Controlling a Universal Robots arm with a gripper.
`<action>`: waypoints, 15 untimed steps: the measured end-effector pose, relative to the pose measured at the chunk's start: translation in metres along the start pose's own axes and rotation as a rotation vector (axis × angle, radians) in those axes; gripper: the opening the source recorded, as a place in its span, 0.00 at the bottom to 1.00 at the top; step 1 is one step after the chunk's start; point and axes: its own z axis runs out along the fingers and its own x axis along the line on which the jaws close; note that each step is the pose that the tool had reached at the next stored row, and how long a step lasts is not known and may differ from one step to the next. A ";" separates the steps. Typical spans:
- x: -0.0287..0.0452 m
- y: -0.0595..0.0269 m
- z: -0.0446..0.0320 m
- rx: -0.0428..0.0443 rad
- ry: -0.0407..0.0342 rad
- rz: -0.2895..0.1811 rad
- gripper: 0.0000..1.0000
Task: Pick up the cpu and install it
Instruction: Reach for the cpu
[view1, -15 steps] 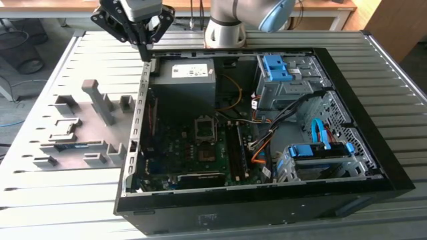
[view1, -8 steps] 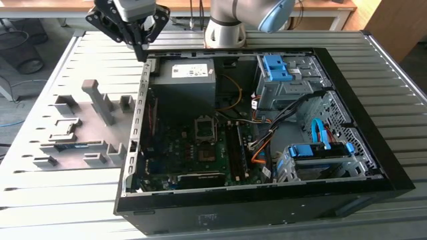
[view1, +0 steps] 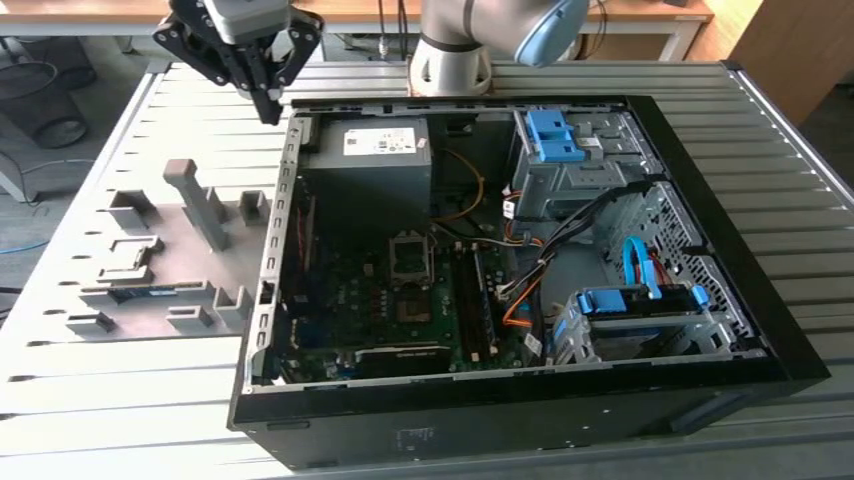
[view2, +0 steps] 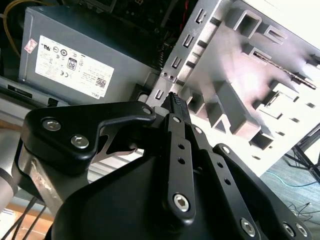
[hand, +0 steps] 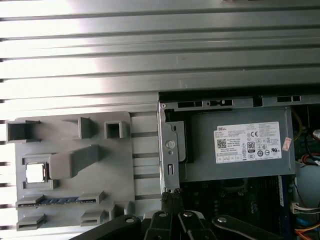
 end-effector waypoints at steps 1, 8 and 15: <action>0.0028 -0.0002 0.0000 0.0001 0.0000 0.000 0.10; 0.0233 -0.0010 0.0007 0.0000 -0.0001 0.000 0.10; 0.0400 -0.0021 0.0008 0.0000 -0.0001 0.000 0.10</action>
